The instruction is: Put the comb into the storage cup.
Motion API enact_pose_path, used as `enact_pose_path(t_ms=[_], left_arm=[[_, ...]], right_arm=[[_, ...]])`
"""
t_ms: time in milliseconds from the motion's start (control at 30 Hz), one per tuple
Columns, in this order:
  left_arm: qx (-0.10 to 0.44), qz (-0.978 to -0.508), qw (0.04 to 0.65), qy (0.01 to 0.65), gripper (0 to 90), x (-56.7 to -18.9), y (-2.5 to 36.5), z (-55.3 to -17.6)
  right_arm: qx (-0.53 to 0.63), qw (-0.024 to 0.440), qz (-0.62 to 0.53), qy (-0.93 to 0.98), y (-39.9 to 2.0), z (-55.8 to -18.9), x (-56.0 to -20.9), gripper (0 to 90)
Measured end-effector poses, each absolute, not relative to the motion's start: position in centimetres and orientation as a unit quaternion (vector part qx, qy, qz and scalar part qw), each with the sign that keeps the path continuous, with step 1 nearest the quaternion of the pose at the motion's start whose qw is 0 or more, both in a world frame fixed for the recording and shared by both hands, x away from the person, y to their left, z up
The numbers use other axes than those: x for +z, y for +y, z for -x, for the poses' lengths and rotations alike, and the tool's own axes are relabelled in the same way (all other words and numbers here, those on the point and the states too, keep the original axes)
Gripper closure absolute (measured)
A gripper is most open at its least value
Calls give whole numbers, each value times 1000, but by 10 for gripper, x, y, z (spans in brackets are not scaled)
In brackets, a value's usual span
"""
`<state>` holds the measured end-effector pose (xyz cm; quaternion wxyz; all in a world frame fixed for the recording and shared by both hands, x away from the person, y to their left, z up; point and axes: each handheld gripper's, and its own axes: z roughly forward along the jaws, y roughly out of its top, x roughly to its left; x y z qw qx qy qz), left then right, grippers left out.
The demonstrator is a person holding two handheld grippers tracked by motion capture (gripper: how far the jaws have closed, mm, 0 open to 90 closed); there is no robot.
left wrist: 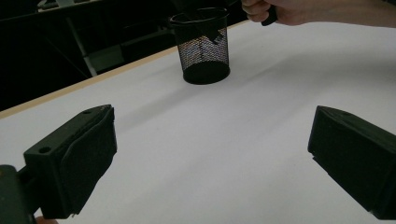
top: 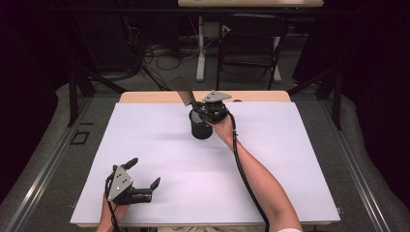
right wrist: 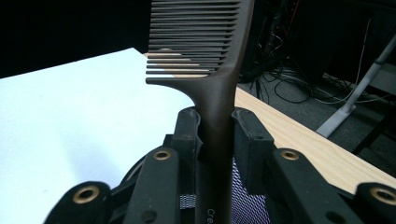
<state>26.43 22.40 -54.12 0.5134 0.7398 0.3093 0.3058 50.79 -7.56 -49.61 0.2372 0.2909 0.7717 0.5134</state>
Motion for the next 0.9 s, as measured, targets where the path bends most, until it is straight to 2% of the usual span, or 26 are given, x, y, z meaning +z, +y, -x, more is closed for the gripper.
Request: enact_pose_path(t_ms=[900], left_arm=[[307,-738,515,309,13,-541,225,-264]], right_arm=[[500,229,-289,783,-76,-506,-502,721]])
